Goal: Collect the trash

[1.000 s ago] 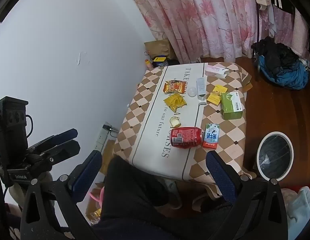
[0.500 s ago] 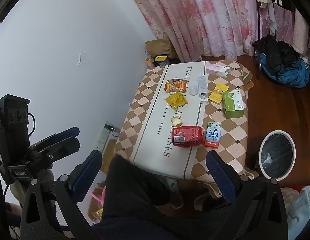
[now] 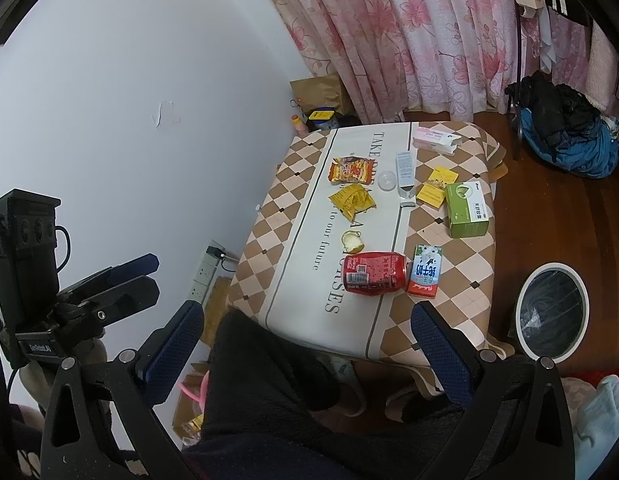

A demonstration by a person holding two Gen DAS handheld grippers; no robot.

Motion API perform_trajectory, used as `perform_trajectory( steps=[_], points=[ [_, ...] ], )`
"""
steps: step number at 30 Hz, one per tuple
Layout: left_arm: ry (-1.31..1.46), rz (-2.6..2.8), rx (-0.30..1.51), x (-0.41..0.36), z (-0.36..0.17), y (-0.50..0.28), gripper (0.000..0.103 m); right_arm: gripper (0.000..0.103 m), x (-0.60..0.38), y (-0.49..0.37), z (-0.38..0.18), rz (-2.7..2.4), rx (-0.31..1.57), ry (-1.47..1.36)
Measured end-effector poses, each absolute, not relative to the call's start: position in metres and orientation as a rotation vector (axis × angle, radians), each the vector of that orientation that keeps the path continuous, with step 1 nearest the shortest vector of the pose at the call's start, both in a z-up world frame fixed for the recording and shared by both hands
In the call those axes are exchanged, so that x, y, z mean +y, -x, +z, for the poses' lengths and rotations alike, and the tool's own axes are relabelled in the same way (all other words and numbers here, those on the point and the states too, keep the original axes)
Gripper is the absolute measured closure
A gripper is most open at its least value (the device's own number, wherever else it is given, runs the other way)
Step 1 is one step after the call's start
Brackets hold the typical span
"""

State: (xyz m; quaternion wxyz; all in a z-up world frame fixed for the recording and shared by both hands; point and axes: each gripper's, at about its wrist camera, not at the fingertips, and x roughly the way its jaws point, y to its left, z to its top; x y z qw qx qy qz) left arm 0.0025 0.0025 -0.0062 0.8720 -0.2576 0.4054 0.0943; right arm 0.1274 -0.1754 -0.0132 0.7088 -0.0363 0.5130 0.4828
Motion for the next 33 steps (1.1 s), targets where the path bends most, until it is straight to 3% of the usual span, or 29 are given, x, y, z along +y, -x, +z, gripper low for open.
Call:
perform_trajectory(
  steps=[33],
  points=[
    [0.546, 0.189, 0.845, 0.0005, -0.0035, -0.0005, 0.0, 0.0, -0.1746, -0.1263, -0.014, 1.085, 1.136, 0.095]
  ],
)
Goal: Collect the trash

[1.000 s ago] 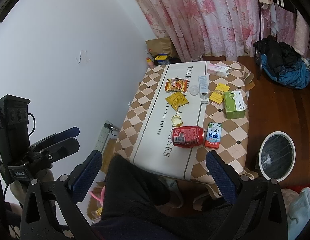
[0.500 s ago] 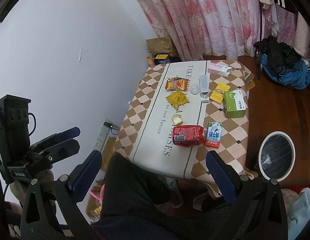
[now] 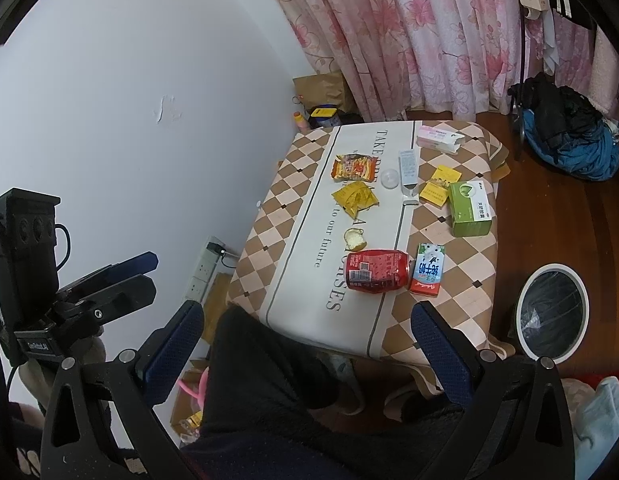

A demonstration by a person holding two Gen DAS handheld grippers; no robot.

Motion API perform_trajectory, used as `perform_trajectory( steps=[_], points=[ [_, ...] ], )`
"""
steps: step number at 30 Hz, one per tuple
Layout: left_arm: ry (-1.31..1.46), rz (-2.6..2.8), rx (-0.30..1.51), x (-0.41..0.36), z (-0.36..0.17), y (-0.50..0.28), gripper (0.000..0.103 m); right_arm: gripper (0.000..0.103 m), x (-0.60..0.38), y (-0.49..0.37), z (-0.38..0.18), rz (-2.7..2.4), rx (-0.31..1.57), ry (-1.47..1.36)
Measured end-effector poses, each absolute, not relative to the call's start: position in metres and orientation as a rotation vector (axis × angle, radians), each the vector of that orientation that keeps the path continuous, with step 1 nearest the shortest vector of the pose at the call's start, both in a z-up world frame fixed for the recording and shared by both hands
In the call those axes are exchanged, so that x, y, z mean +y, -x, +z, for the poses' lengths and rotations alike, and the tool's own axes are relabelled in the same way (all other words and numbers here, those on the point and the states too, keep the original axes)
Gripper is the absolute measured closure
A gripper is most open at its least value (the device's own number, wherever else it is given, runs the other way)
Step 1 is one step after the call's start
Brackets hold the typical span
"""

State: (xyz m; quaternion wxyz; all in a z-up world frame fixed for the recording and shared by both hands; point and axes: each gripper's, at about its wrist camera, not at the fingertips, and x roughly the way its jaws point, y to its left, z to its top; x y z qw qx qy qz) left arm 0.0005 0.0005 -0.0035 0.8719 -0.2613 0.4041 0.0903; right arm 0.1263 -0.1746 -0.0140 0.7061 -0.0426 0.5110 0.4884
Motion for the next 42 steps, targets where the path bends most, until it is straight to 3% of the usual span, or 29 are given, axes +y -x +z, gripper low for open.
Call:
perform_trajectory(
  steps=[31, 42],
  points=[
    [0.529, 0.239, 0.847, 0.009, -0.004, 0.001, 0.0, 0.0, -0.169, -0.123, -0.014, 1.089, 1.131, 0.093],
    [0.374, 0.577, 0.964, 0.067, -0.083, -0.085, 0.0, 0.0, -0.152, -0.19, -0.069, 0.838, 1.159, 0.07]
  ],
)
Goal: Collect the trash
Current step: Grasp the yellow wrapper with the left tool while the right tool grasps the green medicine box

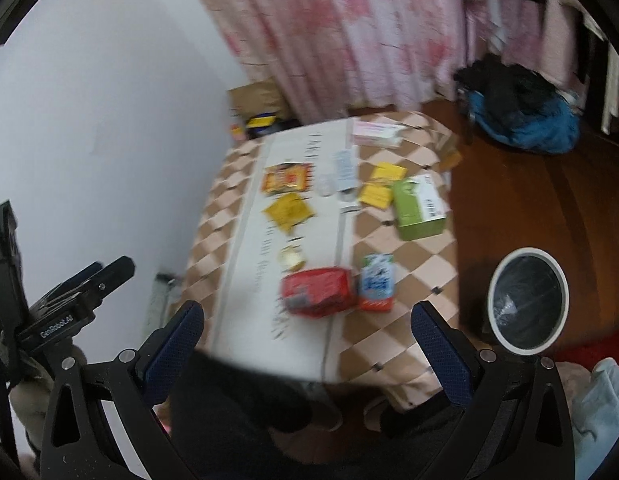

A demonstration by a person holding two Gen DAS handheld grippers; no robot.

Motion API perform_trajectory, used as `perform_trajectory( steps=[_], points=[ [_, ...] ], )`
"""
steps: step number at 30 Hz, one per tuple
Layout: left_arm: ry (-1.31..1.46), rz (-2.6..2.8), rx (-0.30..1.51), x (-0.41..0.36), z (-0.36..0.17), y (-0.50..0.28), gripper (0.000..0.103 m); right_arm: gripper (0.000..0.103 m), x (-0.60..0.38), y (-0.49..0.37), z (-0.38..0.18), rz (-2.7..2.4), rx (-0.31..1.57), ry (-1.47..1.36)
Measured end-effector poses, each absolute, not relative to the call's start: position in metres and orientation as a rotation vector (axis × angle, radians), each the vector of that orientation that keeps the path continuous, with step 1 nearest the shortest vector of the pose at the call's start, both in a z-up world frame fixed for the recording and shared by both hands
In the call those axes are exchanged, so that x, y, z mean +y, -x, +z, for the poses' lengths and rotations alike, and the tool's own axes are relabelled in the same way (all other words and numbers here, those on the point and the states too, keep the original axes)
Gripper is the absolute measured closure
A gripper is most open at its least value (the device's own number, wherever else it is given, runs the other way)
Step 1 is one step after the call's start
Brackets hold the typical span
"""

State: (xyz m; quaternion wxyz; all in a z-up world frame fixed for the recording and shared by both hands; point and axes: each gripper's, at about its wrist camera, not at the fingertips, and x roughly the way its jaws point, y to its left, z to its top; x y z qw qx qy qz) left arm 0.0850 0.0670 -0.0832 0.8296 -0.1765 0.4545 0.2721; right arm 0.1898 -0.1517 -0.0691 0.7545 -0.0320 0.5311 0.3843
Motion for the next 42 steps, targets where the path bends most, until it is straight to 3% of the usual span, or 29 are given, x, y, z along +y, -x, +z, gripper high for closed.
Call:
perform_trajectory(
  steps=[14, 27, 31, 33, 34, 35, 42],
  points=[
    [0.19, 0.424, 1.352, 0.138, -0.244, -0.25, 0.0, 0.0, -0.063, -0.373, -0.235, 0.536, 1.334, 0.284],
    [0.255, 0.279, 1.445, 0.158, -0.297, -0.287, 0.002, 0.0, -0.032, -0.418, -0.311, 0.499, 1.495, 0.376],
    [0.231, 0.244, 1.471, 0.151, -0.302, -0.293, 0.025, 0.0, -0.028, -0.417, -0.317, 0.506, 1.509, 0.383],
    [0.216, 0.237, 1.483, 0.145, -0.306, -0.294, 0.029, 0.0, -0.026, -0.42, -0.322, 0.508, 1.508, 0.396],
    [0.212, 0.236, 1.485, 0.143, -0.308, -0.294, 0.043, 0.0, -0.026, -0.42, -0.323, 0.508, 1.508, 0.399],
    [0.217, 0.238, 1.487, 0.141, -0.309, -0.292, 0.047, 0.0, -0.025, -0.42, -0.324, 0.507, 1.509, 0.402],
    [0.276, 0.313, 1.432, 0.14, -0.3, -0.276, 0.057, 0.025, -0.025, -0.415, -0.324, 0.488, 1.474, 0.447]
  ],
)
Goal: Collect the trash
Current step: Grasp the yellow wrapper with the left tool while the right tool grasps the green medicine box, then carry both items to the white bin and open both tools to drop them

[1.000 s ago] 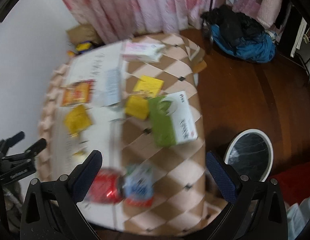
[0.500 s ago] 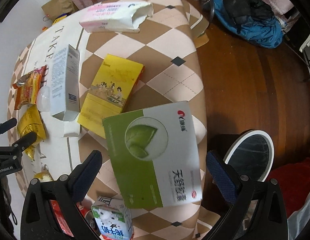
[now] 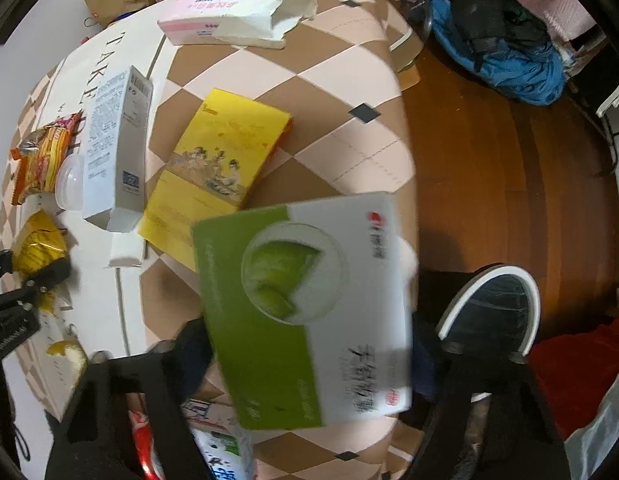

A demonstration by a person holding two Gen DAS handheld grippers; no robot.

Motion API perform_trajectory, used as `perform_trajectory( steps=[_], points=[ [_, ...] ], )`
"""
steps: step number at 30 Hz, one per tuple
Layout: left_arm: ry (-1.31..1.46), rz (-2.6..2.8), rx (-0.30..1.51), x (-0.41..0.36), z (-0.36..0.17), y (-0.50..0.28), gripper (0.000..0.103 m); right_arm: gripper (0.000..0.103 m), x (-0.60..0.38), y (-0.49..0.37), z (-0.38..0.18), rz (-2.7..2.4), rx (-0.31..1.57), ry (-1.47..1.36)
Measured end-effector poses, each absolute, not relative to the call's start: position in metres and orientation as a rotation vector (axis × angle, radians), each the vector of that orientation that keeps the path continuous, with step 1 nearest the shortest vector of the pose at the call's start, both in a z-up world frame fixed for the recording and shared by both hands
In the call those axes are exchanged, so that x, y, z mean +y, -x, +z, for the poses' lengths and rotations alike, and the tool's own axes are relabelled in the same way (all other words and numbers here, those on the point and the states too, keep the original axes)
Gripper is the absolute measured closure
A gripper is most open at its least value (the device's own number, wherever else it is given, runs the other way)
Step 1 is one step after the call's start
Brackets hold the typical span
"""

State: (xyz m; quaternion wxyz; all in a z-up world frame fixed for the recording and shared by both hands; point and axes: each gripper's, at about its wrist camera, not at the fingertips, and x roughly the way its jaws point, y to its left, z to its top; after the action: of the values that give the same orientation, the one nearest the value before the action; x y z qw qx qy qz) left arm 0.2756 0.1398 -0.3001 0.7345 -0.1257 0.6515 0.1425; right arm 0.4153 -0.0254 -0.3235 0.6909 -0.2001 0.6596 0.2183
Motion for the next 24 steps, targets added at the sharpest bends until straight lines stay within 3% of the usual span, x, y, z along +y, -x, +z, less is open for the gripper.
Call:
perform_trajectory(
  steps=[10, 24],
  points=[
    [0.316, 0.476, 1.296, 0.134, -0.265, -0.235, 0.058, 0.027, -0.034, -0.392, -0.291, 0.521, 1.392, 0.371],
    [0.288, 0.572, 1.023, 0.074, -0.158, -0.206, 0.058, 0.029, -0.07, -0.331, -0.207, 0.584, 1.153, 0.206]
  ],
)
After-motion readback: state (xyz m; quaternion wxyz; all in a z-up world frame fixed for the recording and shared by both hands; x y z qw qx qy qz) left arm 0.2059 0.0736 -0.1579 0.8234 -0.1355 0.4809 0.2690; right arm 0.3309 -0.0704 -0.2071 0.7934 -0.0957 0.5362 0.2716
